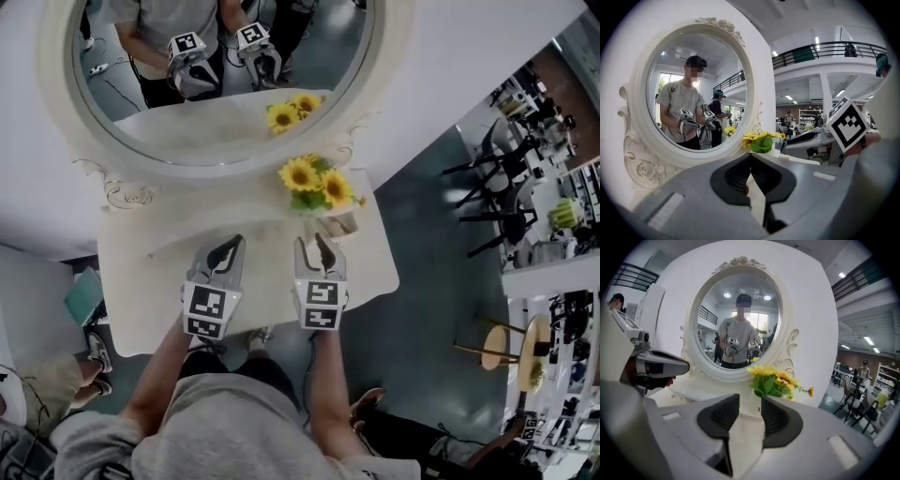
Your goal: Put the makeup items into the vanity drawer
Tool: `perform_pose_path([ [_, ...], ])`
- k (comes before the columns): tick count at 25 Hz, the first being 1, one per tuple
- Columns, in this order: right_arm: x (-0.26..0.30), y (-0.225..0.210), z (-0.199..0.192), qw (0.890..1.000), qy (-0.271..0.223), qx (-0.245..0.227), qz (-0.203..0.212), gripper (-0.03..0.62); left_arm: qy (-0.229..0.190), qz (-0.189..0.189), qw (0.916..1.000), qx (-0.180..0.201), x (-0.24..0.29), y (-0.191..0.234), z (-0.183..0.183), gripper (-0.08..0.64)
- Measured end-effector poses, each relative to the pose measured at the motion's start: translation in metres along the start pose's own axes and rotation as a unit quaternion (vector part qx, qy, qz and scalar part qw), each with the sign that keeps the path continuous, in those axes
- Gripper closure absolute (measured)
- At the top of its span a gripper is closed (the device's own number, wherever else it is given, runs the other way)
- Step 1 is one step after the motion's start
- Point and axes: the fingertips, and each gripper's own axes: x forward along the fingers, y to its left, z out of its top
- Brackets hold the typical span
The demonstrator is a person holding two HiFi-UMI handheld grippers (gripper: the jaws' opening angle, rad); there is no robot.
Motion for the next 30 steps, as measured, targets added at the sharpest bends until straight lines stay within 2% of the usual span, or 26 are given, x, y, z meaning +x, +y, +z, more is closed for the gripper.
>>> perform_pose_path([
  [10, -0.047, 0.072, 0.030, 0.998, -0.054, 0.006, -0.017, 0.494, -0.026, -0.004, 0.9995, 0.014, -0.063, 0.027, 0.004, 0.549],
  [19, -0.095, 0.127, 0.044, 0.995, -0.091, 0.004, -0.038, 0.567, -0.039, -0.008, 0.9990, 0.020, -0.119, 0.042, 0.002, 0.549],
  [30, -0.123, 0.151, 0.038, 0.993, -0.106, 0.009, -0.056, 0.586, -0.046, -0.015, 0.9985, 0.025, -0.150, 0.046, -0.008, 0.549],
])
